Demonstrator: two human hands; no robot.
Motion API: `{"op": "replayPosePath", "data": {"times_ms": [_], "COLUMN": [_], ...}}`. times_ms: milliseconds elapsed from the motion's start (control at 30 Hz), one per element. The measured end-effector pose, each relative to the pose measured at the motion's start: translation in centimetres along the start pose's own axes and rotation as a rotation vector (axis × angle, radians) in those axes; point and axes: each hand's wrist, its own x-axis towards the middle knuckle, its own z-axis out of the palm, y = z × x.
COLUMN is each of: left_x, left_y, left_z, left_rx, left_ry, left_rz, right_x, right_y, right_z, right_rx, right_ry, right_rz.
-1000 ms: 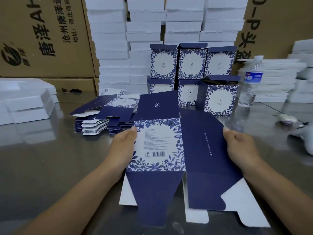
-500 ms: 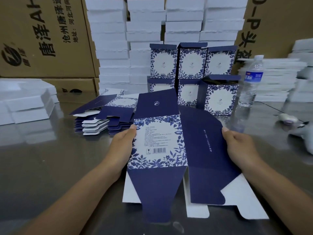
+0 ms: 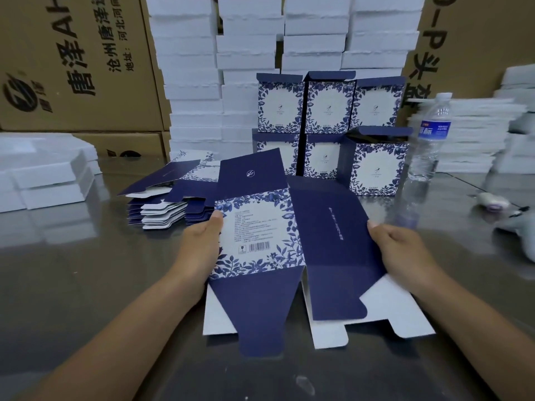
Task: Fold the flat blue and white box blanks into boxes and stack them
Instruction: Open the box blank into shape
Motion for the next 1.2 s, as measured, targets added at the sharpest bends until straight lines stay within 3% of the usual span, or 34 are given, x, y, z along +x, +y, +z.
{"op": "replayPosePath", "data": {"times_ms": [267, 533, 733, 867, 1200], "left_x": [-0.17, 0.08, -0.30, -0.32, -0.26], "left_y": [-0.18, -0.02, 0.51, 0.24, 0.35], "left_z": [0.28, 0.04, 0.36, 0.21, 0.10], "left_rx": [-0.002, 0.039, -0.100, -0.025, -0.079], "left_ry": [-0.052, 0.123, 0.009, -0.066, 0.042], "left_rz": [0.036, 0.081, -0.017, 0.007, -0.009], "right_x": [0.16, -0.29, -0.06, 0.02, -0.17], "right_y": [0.28, -0.38, -0.14, 0.05, -0.23], "right_z": [-0.35, -0.20, -0.27, -0.26, -0.47], "right_rx": [0.071, 0.137, 0.134, 0.182, 0.208], "right_ry": [0.037, -0.099, -0.029, -0.007, -0.076], "right_rz": [0.033, 0.081, 0.065, 0.089, 0.116]}}
